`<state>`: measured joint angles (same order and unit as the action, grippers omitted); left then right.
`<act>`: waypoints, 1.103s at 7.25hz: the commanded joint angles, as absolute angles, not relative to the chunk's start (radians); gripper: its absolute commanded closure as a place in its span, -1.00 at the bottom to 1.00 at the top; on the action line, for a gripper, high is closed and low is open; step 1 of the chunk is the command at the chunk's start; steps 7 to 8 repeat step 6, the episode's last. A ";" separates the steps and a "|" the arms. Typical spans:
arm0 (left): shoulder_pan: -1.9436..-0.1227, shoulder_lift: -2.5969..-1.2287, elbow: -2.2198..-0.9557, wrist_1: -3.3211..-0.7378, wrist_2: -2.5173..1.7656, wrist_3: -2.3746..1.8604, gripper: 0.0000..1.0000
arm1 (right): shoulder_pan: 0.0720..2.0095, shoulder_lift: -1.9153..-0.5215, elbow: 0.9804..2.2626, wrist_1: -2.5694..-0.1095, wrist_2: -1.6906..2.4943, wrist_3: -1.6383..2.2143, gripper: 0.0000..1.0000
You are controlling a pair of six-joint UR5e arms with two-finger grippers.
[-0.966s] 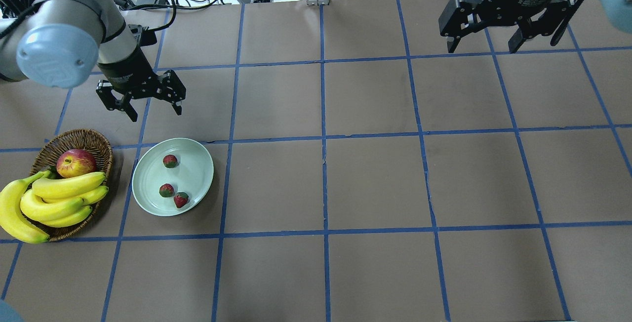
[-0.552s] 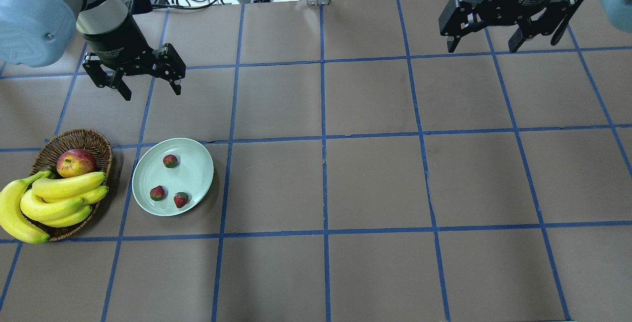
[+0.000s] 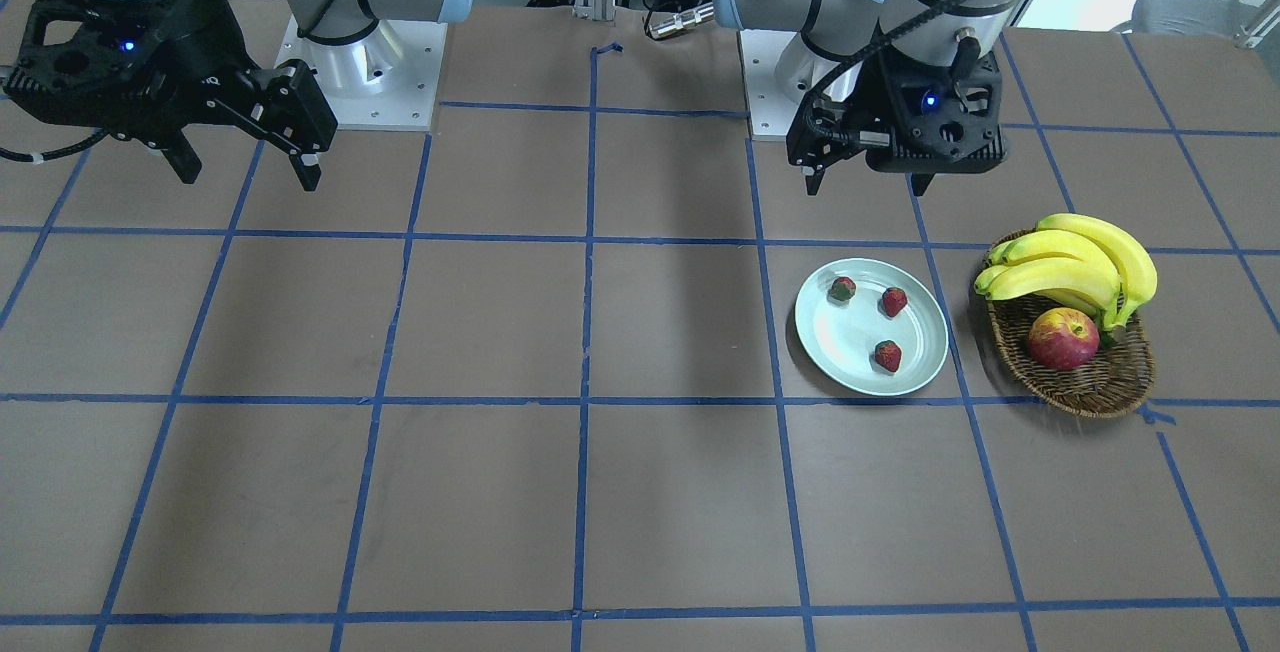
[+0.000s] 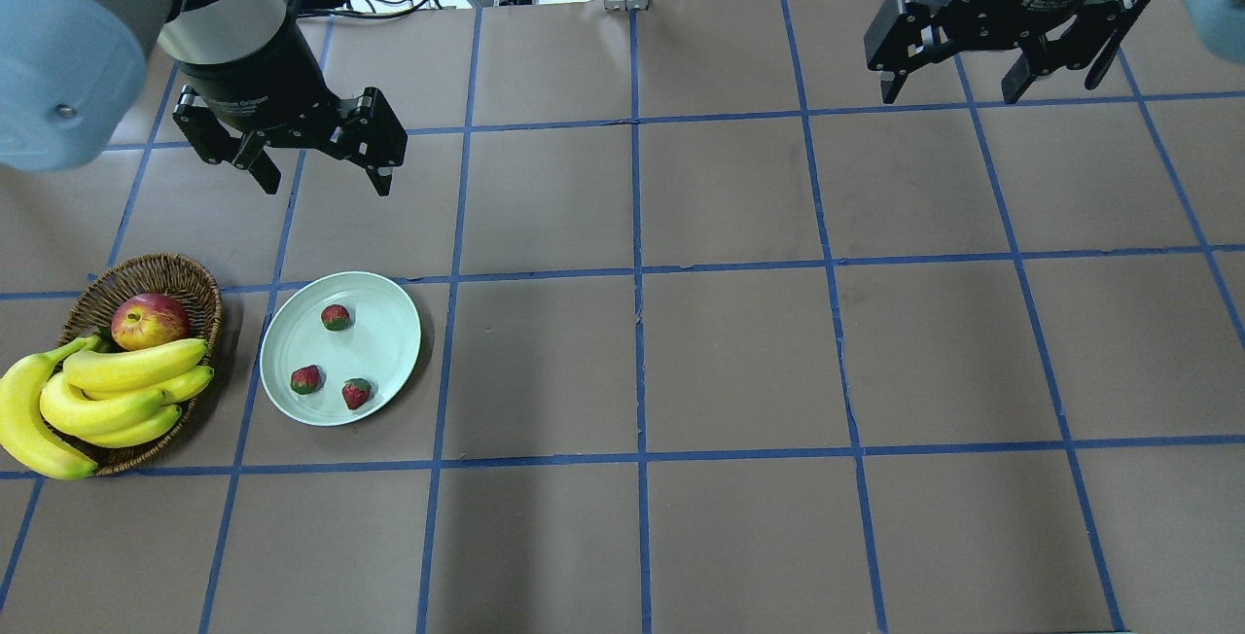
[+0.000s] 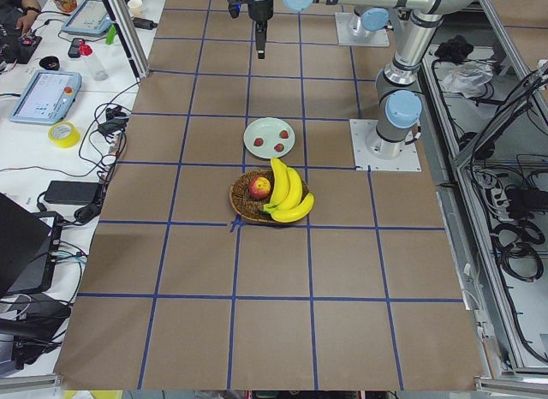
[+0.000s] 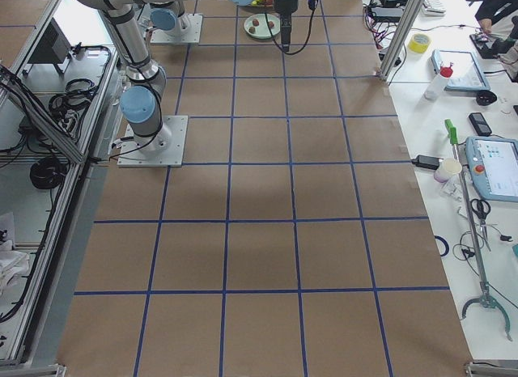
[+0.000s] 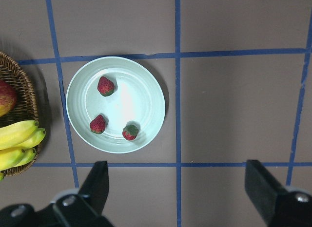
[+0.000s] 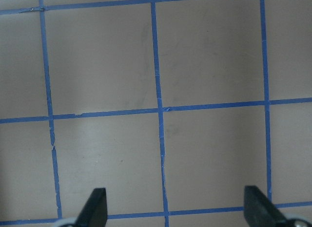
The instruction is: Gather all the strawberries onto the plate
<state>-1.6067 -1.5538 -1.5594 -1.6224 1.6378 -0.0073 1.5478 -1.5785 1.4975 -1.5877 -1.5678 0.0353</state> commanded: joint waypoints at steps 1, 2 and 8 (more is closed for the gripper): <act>-1.606 -1.497 -1.562 -1.673 1.635 0.008 -1.00 | 1.548 -1.578 1.497 -1.588 -1.568 0.035 -1.00; -1.598 -1.493 -1.568 -1.669 1.625 0.009 -1.00 | 1.548 -1.578 1.499 -1.588 -1.568 0.035 -1.00; -1.548 -1.486 -1.582 -1.669 1.588 0.008 -1.00 | 1.548 -1.578 1.499 -1.588 -1.569 0.035 -1.00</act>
